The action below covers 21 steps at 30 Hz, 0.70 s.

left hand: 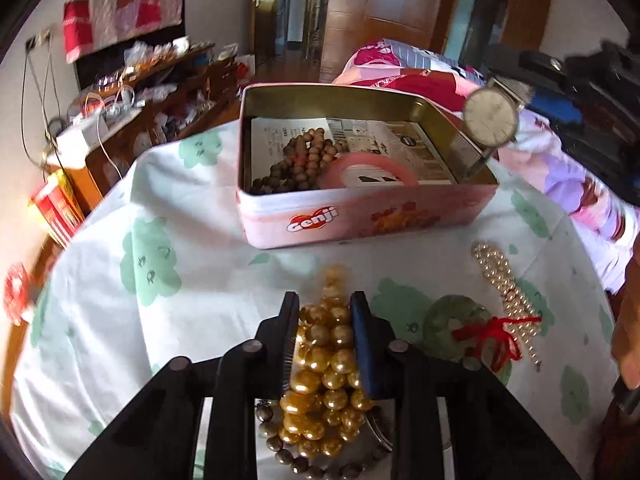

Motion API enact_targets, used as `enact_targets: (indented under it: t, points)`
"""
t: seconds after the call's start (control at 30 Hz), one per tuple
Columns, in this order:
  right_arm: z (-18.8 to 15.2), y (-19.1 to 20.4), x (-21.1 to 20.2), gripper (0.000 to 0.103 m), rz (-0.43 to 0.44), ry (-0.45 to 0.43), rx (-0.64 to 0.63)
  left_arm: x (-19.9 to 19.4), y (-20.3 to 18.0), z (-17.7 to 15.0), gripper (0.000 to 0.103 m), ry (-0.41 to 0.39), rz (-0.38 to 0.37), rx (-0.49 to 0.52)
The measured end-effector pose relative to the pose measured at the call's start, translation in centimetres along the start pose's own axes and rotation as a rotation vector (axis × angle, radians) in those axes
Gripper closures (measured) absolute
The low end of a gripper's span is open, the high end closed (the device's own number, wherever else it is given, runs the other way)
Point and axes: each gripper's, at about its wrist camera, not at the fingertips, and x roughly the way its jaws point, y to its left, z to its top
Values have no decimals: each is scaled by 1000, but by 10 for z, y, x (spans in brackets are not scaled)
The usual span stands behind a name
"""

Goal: Organize jewelry
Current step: 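Lower the gold beads and wristwatch into the pink tin and open both tools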

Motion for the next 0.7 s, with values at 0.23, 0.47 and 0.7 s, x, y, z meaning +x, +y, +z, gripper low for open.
enact_targets:
  t: [0.23,0.47,0.7]
  points:
    - [3,0,-2,82,-2,-8,2,-33,-2,6,81,-135,-26,0]
    - [8,-1,-3,82,-6,-17,-1,-67,-6,49,81,-296,-53,-6]
    - [17,-12,10,82,-8,-12,39,-29,-5,90,81,-324,-49,-54]
